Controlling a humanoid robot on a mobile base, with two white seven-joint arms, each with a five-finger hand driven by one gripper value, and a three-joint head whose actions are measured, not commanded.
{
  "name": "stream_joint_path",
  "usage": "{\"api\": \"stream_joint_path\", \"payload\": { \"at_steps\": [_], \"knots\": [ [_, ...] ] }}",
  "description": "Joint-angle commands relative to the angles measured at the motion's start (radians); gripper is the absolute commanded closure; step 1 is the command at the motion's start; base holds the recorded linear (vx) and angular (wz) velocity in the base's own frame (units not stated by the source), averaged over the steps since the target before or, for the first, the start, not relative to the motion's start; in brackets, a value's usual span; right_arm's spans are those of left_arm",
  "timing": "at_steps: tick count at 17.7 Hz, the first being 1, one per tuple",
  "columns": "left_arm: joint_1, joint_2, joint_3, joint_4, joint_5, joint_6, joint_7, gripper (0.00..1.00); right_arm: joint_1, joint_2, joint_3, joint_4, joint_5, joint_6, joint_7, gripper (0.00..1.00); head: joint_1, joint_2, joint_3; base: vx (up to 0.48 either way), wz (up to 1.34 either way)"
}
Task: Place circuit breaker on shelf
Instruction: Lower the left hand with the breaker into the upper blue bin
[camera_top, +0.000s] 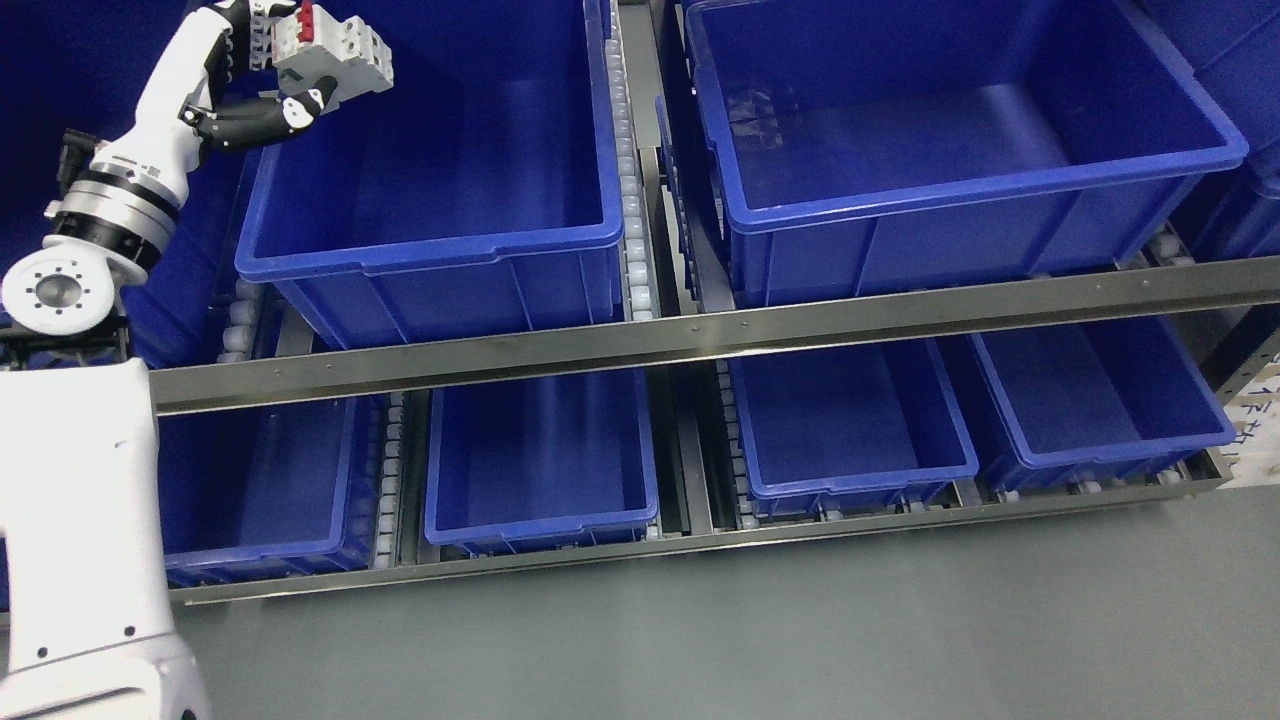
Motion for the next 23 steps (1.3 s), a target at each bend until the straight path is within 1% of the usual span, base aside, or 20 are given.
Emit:
{"api": "stream_joint_path", "payload": {
  "at_steps": [1, 2, 4, 8, 11, 13, 16, 19, 23],
  "knots": [
    [-0.211, -0.021, -0.125, 0.508, -0.093, -0.001, 0.024, 0.83, 0.0, -0.017, 0.02, 0.0, 0.0, 0.033, 0.0, 0.0, 0.0, 0.0, 0.0, 0.002, -0.03],
    [-0.236, -0.03, -0.126, 0.553, -0.095, -0.001, 0.042, 0.83, 0.0, -0.017, 0.02, 0.0, 0.0, 0.033, 0.002, 0.0, 0.0, 0.0, 0.0, 0.002, -0.03],
    [-0.264, -0.039, -0.138, 0.598, -0.115, -0.001, 0.061, 0.83, 0.0, -0.017, 0.02, 0.0, 0.0, 0.033, 0.0, 0.0, 0.0, 0.0, 0.0, 0.004, -0.02],
    [-0.273, -0.028, -0.144, 0.621, -0.127, 0.002, 0.074, 0.83, 0.0, -0.017, 0.02, 0.0, 0.0, 0.033, 0.0, 0.0, 0.0, 0.0, 0.0, 0.014, -0.03],
    [-0.302, -0.022, -0.183, 0.656, -0.147, 0.006, 0.1, 0.83, 0.0, -0.017, 0.02, 0.0, 0.0, 0.033, 0.002, 0.0, 0.0, 0.0, 0.0, 0.027, -0.04],
    [-0.324, -0.024, -0.183, 0.669, -0.147, 0.006, 0.137, 0.83, 0.0, -0.017, 0.02, 0.0, 0.0, 0.033, 0.0, 0.0, 0.0, 0.0, 0.0, 0.037, 0.04],
    [-0.348, -0.039, -0.192, 0.67, -0.147, 0.008, 0.151, 0.83, 0.0, -0.017, 0.02, 0.0, 0.0, 0.033, 0.002, 0.0, 0.0, 0.0, 0.0, 0.068, 0.0],
    [-0.35, -0.06, -0.278, 0.711, -0.149, 0.009, 0.151, 0.82, 0.0, -0.017, 0.02, 0.0, 0.0, 0.033, 0.002, 0.0, 0.0, 0.0, 0.0, 0.085, -0.06],
    [-0.35, -0.061, -0.307, 0.762, -0.149, 0.011, 0.153, 0.81, 0.0, -0.017, 0.02, 0.0, 0.0, 0.033, 0.002, 0.0, 0.0, 0.0, 0.0, 0.092, -0.09]
  ]
}}
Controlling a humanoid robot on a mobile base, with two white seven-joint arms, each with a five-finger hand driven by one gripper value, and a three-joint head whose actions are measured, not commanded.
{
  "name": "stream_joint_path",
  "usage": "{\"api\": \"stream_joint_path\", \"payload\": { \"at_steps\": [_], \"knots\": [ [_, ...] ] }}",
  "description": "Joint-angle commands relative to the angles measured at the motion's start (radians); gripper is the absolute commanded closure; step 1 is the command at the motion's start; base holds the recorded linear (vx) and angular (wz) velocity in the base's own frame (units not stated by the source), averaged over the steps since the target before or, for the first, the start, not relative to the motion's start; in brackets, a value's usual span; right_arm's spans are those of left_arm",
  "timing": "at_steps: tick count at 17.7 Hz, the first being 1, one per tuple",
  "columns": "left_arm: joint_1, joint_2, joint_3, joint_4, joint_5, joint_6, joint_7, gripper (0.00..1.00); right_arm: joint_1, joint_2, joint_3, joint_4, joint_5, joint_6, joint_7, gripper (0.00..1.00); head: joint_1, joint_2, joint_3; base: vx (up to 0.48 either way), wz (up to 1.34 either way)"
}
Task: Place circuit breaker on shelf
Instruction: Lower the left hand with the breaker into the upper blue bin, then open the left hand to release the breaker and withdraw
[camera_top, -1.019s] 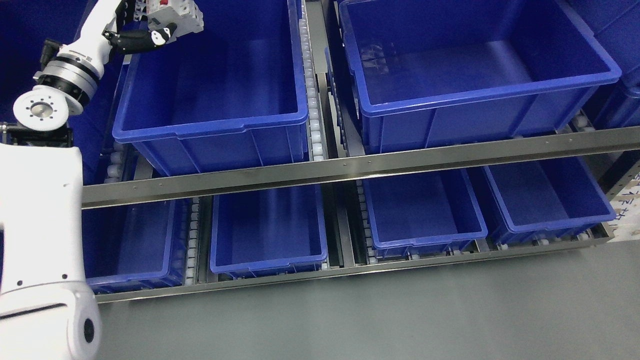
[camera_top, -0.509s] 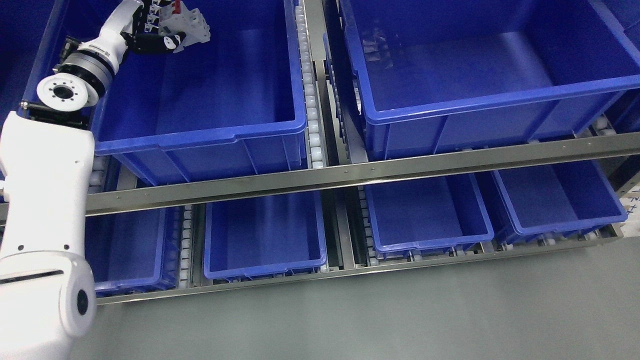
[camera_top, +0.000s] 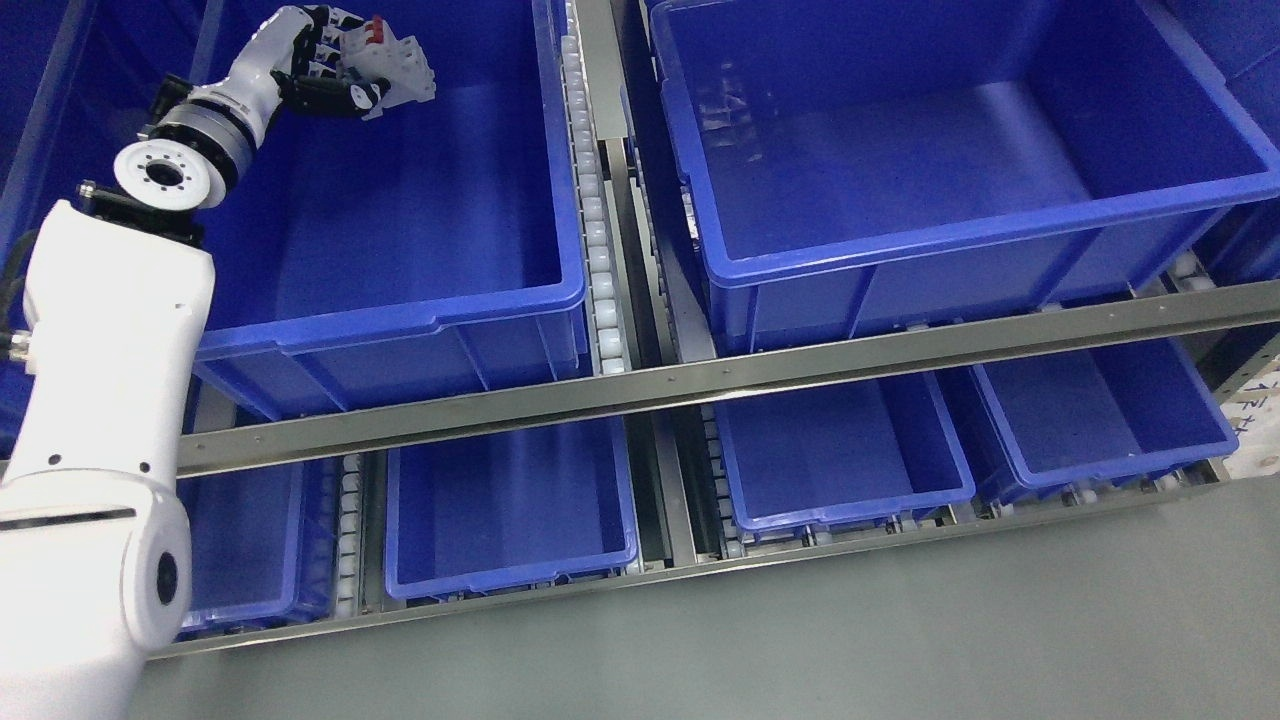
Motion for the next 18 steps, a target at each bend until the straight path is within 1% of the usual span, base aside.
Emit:
{"api": "stream_joint_path", "payload": {
  "at_steps": [1, 6, 8, 9, 10, 11, 14, 17, 18],
  "knots": [
    [-0.014, -0.021, -0.115, 0.153, -0.004, 0.0, 0.003, 0.8, 0.0, -0.017, 0.02, 0.0, 0.0, 0.032, -0.001, 0.0, 0.0, 0.0, 0.0, 0.099, -0.08],
    [-0.008, -0.012, -0.161, 0.184, -0.004, 0.0, 0.022, 0.78, 0.0, -0.017, 0.02, 0.0, 0.0, 0.033, -0.001, 0.0, 0.0, 0.0, 0.0, 0.094, -0.1],
    [-0.006, -0.009, -0.164, 0.184, -0.004, 0.0, 0.02, 0.71, 0.0, -0.017, 0.02, 0.0, 0.0, 0.033, -0.001, 0.0, 0.0, 0.0, 0.0, 0.089, -0.09],
    [-0.006, -0.007, -0.167, 0.184, -0.004, 0.0, 0.02, 0.66, 0.0, -0.017, 0.02, 0.0, 0.0, 0.032, -0.001, 0.0, 0.0, 0.0, 0.0, 0.083, -0.09],
    [-0.012, -0.004, -0.173, 0.184, -0.004, 0.0, 0.02, 0.5, 0.0, -0.017, 0.02, 0.0, 0.0, 0.033, 0.0, 0.0, 0.0, 0.0, 0.0, 0.083, -0.09],
    [-0.014, 0.002, -0.176, 0.182, -0.004, 0.0, 0.02, 0.41, 0.0, -0.017, 0.02, 0.0, 0.0, 0.033, 0.0, 0.0, 0.0, 0.0, 0.0, 0.088, -0.09],
    [-0.014, 0.025, -0.176, 0.178, -0.004, 0.0, 0.02, 0.27, 0.0, -0.017, 0.02, 0.0, 0.0, 0.033, 0.0, 0.0, 0.0, 0.0, 0.0, 0.061, -0.08],
    [-0.016, 0.047, -0.141, 0.146, 0.009, -0.004, 0.036, 0.2, 0.0, -0.017, 0.02, 0.0, 0.0, 0.032, -0.001, 0.0, 0.0, 0.0, 0.0, 0.007, -0.02],
    [-0.011, 0.042, -0.039, 0.083, 0.022, -0.005, 0.087, 0.14, 0.0, -0.017, 0.02, 0.0, 0.0, 0.033, -0.001, 0.0, 0.0, 0.0, 0.0, 0.011, 0.02]
  ]
}}
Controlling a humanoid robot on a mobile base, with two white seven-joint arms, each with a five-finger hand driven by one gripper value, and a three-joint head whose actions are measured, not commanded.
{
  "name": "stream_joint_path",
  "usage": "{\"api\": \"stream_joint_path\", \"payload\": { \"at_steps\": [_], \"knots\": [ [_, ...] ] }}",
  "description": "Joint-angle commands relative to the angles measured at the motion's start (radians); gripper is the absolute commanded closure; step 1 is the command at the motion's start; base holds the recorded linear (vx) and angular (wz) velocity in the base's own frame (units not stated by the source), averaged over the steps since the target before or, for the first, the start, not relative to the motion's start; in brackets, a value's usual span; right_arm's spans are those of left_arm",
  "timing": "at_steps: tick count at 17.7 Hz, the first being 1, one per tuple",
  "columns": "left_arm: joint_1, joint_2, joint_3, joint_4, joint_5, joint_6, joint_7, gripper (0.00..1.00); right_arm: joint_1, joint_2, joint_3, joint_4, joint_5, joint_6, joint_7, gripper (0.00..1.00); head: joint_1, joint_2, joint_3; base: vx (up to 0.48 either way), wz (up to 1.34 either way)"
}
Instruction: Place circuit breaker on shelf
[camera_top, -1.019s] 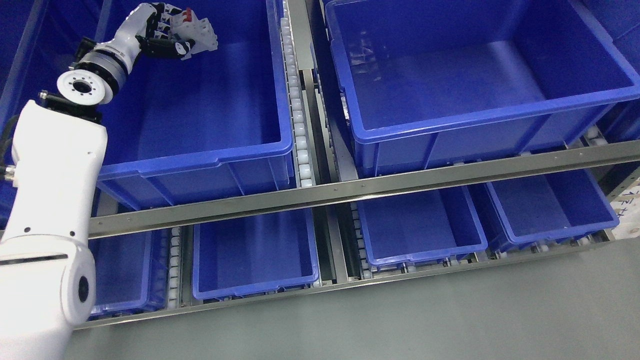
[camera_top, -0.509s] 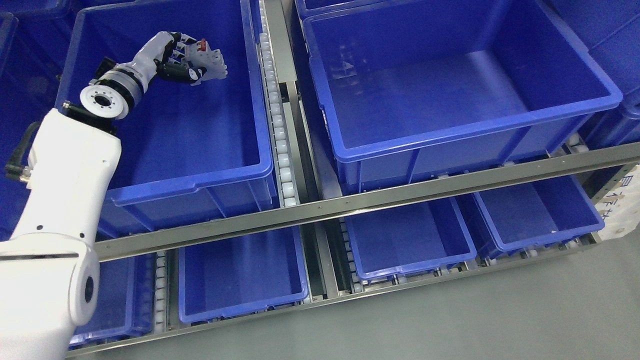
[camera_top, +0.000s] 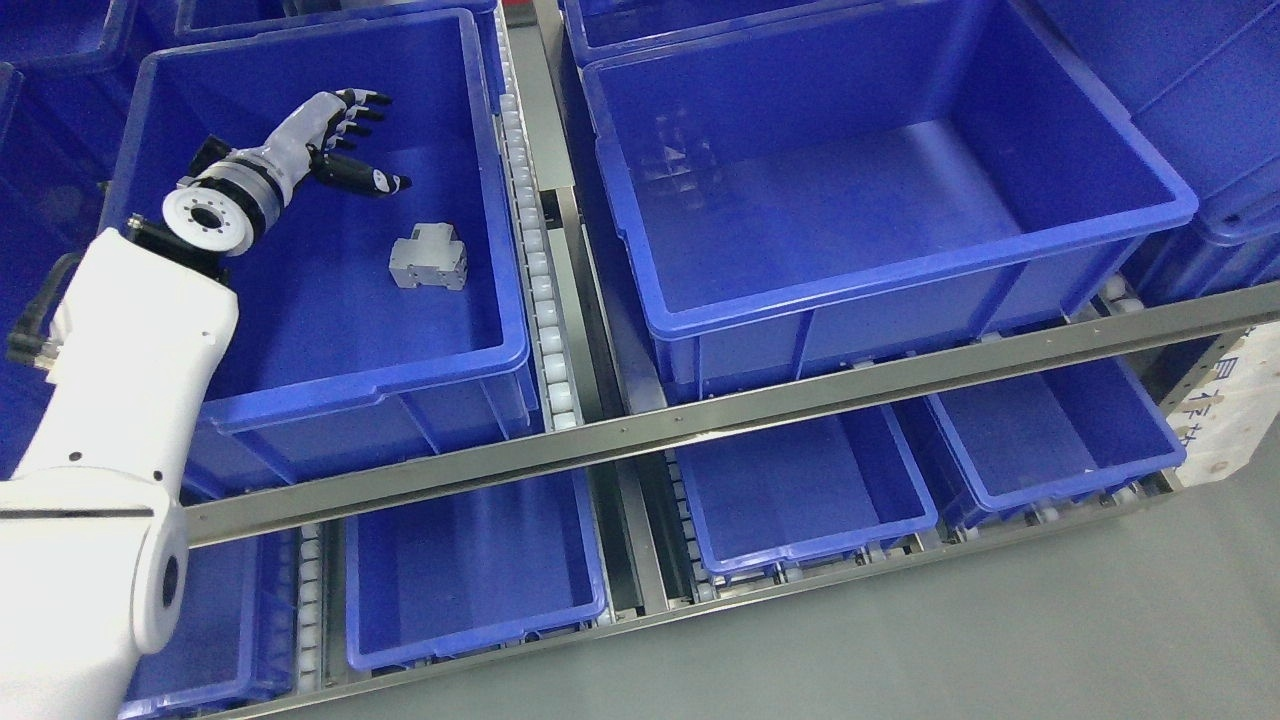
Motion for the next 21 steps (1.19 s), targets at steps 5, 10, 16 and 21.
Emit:
{"api": "stream_joint_path", "payload": {
  "at_steps": [5, 10, 16, 21],
  "knots": [
    [0.015, -0.179, 0.665, -0.266, 0.233, -0.027, 0.161, 0.01, 0.0, -0.017, 0.02, 0.0, -0.001, 0.033, 0.0, 0.0, 0.0, 0.0, 0.0, -0.016, -0.01],
    [0.312, -0.199, 0.587, -0.815, 0.289, 0.092, 0.161, 0.0, 0.0, -0.017, 0.02, 0.0, -0.001, 0.032, 0.001, 0.0, 0.0, 0.0, 0.0, -0.112, -0.06],
    [0.53, -0.199, 0.509, -1.168, 0.338, 0.162, 0.186, 0.0, 0.0, -0.017, 0.02, 0.0, 0.0, 0.033, 0.001, 0.0, 0.0, 0.0, 0.0, -0.244, -0.05],
    [0.566, -0.199, 0.492, -1.203, 0.341, 0.162, 0.181, 0.0, 0.0, -0.017, 0.02, 0.0, 0.0, 0.033, 0.0, 0.0, 0.0, 0.0, 0.0, -0.218, -0.13]
  ]
}}
